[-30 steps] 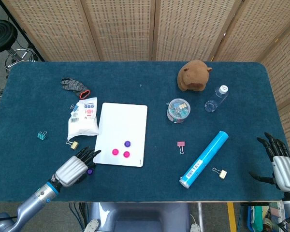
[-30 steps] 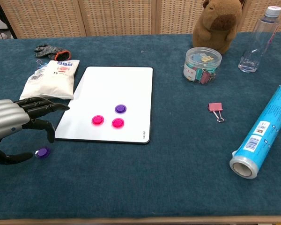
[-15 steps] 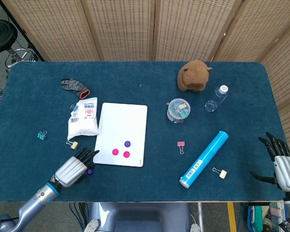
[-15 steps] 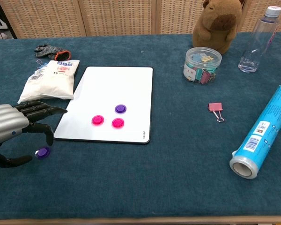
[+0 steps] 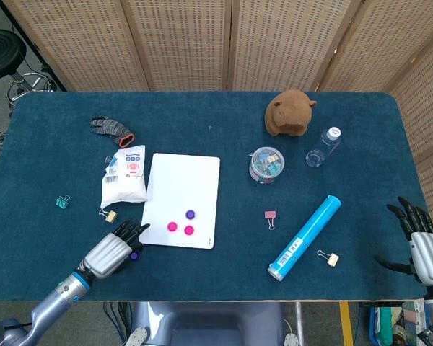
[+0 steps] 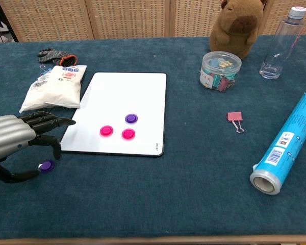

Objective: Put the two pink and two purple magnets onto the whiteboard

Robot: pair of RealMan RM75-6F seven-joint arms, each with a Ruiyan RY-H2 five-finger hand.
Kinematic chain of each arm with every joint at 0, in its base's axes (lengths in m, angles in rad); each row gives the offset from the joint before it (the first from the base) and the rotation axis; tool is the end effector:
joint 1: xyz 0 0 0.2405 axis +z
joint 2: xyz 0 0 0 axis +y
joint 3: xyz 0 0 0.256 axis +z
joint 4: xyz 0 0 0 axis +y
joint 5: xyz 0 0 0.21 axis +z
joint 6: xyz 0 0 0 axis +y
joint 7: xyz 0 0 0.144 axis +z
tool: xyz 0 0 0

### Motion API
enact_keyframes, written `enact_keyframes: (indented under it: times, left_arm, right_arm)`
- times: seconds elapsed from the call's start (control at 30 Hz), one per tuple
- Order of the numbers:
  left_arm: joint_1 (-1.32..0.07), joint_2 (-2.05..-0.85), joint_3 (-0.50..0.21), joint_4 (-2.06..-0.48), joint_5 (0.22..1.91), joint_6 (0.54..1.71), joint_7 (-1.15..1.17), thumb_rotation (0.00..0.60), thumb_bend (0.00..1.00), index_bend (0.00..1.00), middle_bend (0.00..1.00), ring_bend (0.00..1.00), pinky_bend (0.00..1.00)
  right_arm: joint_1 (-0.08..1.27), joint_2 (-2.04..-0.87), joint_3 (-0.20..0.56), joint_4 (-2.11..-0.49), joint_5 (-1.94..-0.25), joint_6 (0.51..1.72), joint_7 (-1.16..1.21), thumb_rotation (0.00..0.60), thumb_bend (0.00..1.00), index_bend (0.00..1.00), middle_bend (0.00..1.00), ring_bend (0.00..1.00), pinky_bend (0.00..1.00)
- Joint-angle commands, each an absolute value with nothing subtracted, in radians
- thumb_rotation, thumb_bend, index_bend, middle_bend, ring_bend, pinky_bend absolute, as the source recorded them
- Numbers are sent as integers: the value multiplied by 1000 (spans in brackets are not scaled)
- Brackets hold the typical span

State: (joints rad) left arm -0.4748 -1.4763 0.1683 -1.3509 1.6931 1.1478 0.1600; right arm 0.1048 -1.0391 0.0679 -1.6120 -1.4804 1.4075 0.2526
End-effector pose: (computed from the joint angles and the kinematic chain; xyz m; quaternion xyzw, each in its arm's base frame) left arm -0.2503 0.2230 -0.0142 -0.8429 -0.2729 -0.3146 0.3408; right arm -0.3185 -0.1914 0.1792 0.5623 -0.4534 0.4250 0.5455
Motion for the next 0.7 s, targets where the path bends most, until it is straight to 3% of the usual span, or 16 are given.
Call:
enact_keyframes:
  times: [0.03,0.37,0.7]
  left_arm:
    - [-475,-1480,166,-1348,1691,1143,158,600,335,413,0,0,0]
    - [-478,-1491,167,-1344,1695,1124,136,600,335,421,0,0,0]
    - [-475,-1498,162,-1335,1691,1118,136,600,337,607,0,0,0]
  right_arm:
    - [105,-1039,68,-1612,-1481,1408,253,600,0,113,0,0,0]
    - [105,-1038,68,-1612,-1480,1407,257,600,0,113,0,0,0]
    - [104,-1036,68,-1612,-1479,1407,264,600,0,113,0,0,0]
